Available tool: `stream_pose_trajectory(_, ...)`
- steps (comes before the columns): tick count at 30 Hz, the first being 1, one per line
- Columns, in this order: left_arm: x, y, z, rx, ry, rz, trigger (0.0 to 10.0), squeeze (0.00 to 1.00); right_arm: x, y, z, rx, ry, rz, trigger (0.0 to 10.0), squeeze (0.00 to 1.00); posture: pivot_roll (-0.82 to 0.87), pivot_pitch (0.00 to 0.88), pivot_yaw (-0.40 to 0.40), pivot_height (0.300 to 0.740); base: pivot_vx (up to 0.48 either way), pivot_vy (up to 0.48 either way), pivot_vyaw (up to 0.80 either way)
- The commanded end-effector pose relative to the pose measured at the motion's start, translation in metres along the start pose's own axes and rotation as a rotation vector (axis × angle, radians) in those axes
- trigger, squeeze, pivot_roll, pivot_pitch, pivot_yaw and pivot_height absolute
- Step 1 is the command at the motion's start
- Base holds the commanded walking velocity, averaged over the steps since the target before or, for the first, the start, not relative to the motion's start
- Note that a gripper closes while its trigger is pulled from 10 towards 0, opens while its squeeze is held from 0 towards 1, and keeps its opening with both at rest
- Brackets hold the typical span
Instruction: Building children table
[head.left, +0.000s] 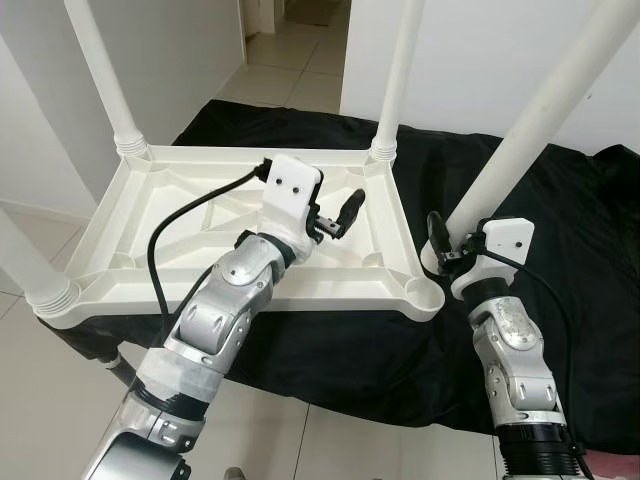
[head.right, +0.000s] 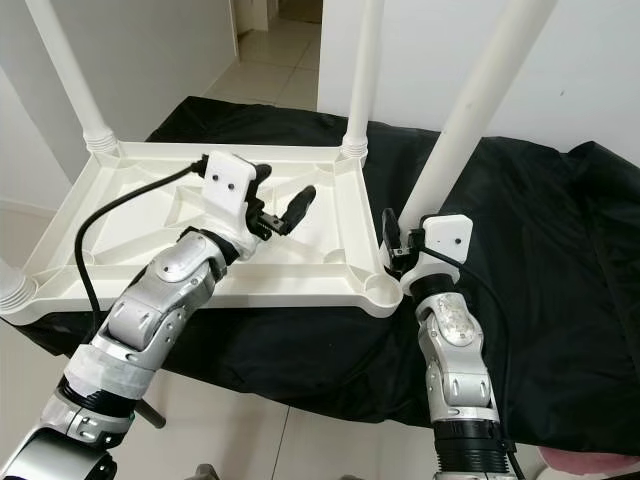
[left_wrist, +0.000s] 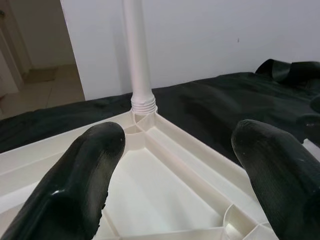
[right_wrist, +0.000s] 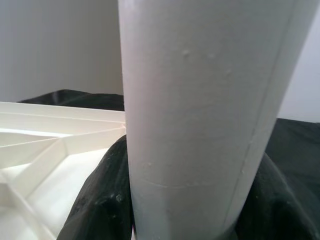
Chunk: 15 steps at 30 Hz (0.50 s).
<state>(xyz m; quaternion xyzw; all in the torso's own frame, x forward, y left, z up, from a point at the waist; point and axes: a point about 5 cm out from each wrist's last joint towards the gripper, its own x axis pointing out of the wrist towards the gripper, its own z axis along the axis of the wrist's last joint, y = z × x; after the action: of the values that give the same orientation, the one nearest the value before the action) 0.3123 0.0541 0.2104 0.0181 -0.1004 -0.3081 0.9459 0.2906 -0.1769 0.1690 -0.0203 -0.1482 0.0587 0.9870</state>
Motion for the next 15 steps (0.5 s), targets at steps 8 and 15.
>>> stream_pose_trajectory(8, -0.007, -0.016, -0.018, 0.102, 0.036, -0.256, 10.0, 0.0, -0.002, -0.002, 0.002, -0.019, -0.014, 0.038, 10.0, 0.0, -0.06, 0.0, -0.005, 0.74, 0.0, 0.0, 0.0)
stream_pose_trajectory(15, -0.016, -0.026, -0.032, 0.142, 0.079, -0.336, 10.0, 0.0, -0.006, -0.002, -0.001, -0.063, 0.002, 0.097, 10.0, 0.0, -0.07, 0.0, 0.005, 0.74, 0.0, 0.0, 0.0)
